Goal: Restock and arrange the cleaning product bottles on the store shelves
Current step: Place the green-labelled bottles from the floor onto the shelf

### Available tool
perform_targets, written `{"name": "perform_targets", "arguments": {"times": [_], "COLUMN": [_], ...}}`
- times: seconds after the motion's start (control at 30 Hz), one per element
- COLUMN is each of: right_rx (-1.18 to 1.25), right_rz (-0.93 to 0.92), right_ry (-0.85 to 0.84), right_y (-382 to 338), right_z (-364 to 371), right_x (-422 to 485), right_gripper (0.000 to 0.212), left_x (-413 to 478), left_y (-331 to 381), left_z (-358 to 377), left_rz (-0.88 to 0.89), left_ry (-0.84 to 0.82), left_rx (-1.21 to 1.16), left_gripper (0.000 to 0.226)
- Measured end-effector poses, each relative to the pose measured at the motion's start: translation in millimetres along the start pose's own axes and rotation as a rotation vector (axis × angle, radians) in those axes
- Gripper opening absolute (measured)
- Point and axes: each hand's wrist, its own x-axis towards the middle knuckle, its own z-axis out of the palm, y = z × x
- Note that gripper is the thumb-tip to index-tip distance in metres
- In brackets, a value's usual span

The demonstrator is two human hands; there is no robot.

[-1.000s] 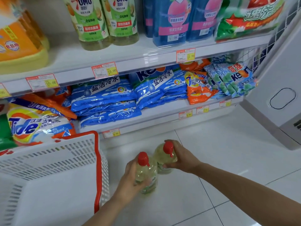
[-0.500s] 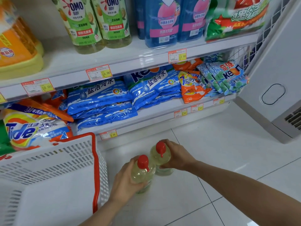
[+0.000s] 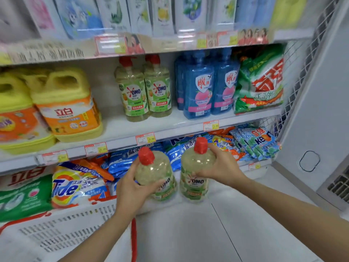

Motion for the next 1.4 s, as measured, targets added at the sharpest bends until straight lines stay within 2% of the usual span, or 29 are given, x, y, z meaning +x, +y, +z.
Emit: {"name": "perform_targets", "arguments": {"times": [0.07, 0.2, 0.3, 0.53, 0.67, 0.83, 1.0, 1.13, 1.27, 1.4], "right_rx": [0.131, 0.412, 0.567, 0.594, 0.535, 0.498, 0.445, 0.398, 0.238, 0.270], "right_rz": [-0.027, -0.053, -0.062, -0.079, -0.084, -0.085, -0.017, -0.003, -0.069, -0.122], "right_ry": [0.081, 0.218, 0.317, 0.458, 0.386, 0.319, 0.277, 0.261, 0.180, 0.176], "right_y": [-23, -66, -89, -115, -111, -114, -127, -128, -139, -130], "right_z": [-19, -42, -42, -13, -6, -5, -3, 2, 8, 8], "right_x": [18, 50, 74, 126, 152, 178, 213, 238, 249, 263], "right_gripper": [0.087, 0.073, 0.080, 0.080, 0.077, 0.092, 0.090, 0.109, 0.092, 0.084], "left_x": [12, 39, 53, 71, 89, 114, 138, 155, 169, 179], "left_y": [19, 54, 69, 75, 78, 78, 76, 74, 66, 65], "left_z": [-22, -58, -77, -96, -97, -89, -80, -78, -75, -72], "left_rz": [0.027, 0.102, 0.135, 0.172, 0.178, 0.192, 0.198, 0.206, 0.184, 0.175], "left_ry": [0.101, 0.276, 0.365, 0.426, 0.403, 0.412, 0.411, 0.402, 0.380, 0.346], "left_rx": [-0.048, -0.140, -0.204, -0.250, -0.268, -0.271, -0.264, -0.223, -0.202, -0.184], "left_gripper": [0.097, 0.082, 0.070, 0.069, 0.075, 0.076, 0.077, 0.079, 0.081, 0.090]}}
